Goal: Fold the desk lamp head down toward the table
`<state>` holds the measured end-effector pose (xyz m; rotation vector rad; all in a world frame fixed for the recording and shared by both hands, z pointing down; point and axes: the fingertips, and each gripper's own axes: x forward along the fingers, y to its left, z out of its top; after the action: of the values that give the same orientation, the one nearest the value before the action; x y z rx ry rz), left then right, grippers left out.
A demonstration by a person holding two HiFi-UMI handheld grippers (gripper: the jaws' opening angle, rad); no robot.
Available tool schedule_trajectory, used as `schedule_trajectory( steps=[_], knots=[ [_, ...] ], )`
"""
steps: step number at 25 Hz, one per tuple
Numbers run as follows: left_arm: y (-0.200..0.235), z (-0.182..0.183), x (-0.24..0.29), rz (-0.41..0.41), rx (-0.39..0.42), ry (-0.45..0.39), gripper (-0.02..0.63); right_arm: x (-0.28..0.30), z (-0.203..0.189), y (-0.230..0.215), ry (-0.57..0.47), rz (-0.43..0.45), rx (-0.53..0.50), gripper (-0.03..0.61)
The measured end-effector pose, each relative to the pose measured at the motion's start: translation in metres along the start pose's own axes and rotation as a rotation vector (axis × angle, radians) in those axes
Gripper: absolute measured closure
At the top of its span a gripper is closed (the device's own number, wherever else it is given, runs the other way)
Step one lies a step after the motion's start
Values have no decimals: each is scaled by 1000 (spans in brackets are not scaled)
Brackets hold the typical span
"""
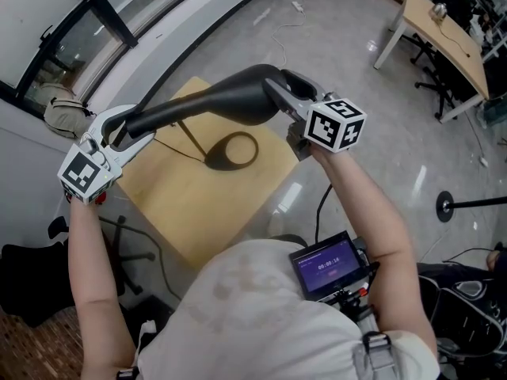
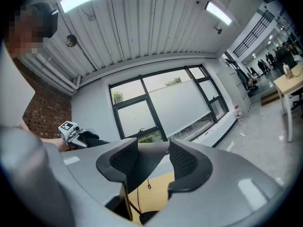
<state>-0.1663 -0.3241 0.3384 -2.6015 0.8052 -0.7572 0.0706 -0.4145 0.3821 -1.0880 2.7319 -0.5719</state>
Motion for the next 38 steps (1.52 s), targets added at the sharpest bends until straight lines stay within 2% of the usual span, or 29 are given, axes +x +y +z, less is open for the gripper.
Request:
schedule_trajectory(
  steps=[6,10,13,18,28,31,34,38],
  knots=[
    [1,8,2,-19,35,8,385,1,-7,-6,12,9,35,365],
    [-2,4,-3,-15,13,47,383,3,-22,-5,19,13,57,365],
    [-2,1,-10,-11,57,36,383,6,-37,1,26,16,75,365],
    [-7,7,-4,-22,13,74,380,5,-43,-9,28,28,116,365],
    [-7,16,-4,-19,31,92,377,11,-64,-14,31,71,218,365],
    [-6,20,-2,-21,64,87,376,12,-68,-16,33,81,240,365],
    [-6,23,0,-11,35,105,374,14,-72,-19,36,92,260,365],
    [-4,26,2,-5,40,124,373,16,-75,-20,35,106,283,365]
  ],
)
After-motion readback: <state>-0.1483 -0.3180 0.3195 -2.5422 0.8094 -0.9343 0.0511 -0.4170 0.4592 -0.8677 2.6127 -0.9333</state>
